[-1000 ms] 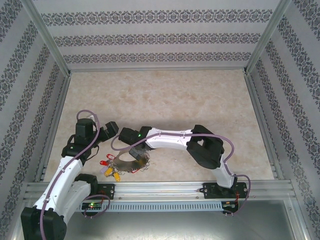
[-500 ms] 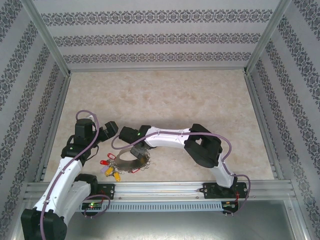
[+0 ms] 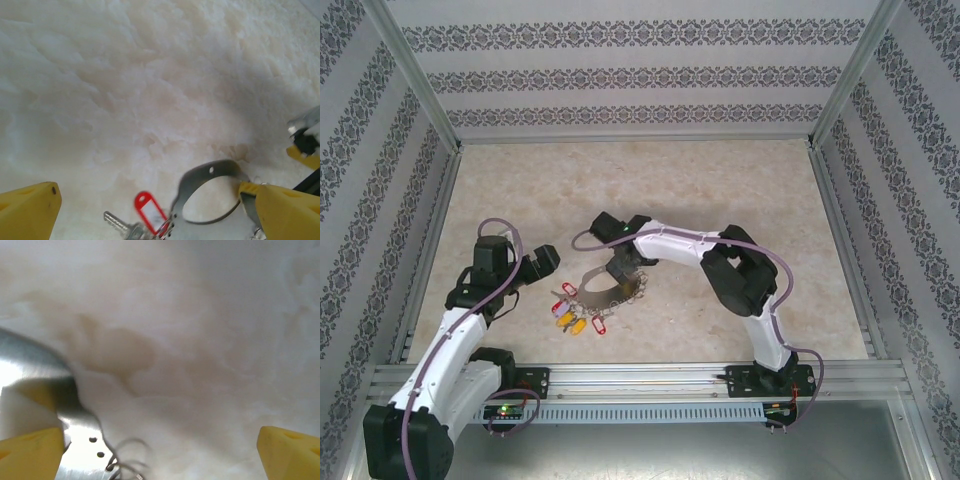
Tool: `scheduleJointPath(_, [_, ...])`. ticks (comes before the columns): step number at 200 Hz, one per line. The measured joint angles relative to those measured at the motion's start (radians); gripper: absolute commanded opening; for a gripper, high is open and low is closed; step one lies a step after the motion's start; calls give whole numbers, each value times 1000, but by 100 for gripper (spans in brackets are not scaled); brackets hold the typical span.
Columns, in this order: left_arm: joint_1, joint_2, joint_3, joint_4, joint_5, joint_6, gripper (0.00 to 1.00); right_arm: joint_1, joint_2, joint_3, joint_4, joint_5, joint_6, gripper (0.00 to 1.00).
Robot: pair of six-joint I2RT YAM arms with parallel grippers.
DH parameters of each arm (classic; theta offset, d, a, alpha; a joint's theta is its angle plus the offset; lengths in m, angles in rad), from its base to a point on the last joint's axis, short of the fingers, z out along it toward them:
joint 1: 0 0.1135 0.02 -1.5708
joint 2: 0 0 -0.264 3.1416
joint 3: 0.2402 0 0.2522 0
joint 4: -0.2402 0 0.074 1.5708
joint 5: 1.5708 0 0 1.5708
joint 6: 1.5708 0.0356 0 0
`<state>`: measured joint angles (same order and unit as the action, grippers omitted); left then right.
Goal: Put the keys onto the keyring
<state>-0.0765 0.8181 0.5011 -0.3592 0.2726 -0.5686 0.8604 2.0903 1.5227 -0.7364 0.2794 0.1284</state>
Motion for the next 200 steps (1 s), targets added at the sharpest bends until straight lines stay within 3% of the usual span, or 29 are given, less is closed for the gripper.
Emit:
scheduleJointPath(55, [-29,94,24,1,29,24,100,-99,-25,-3,8,-1,-47,98])
scheduleJointPath(106, [-100,126,48,3,47,50,97,-14,-305,-149,63,-105,-45,98])
scheduleJointPath(126, [-137,127,52,3,49,57,88,25,-431,-266,116,-226,1,95])
scheduleJointPath(149, [-176,127,55,3,50,68,76,50,-519,-423,184,-355,89,83])
scheduleJointPath(176, [-215,127,55,3,53,72,57,77,-530,-534,236,-446,175,69])
scheduleJointPath(200, [-240,120,55,3,60,64,45,87,-509,-538,277,-472,211,56])
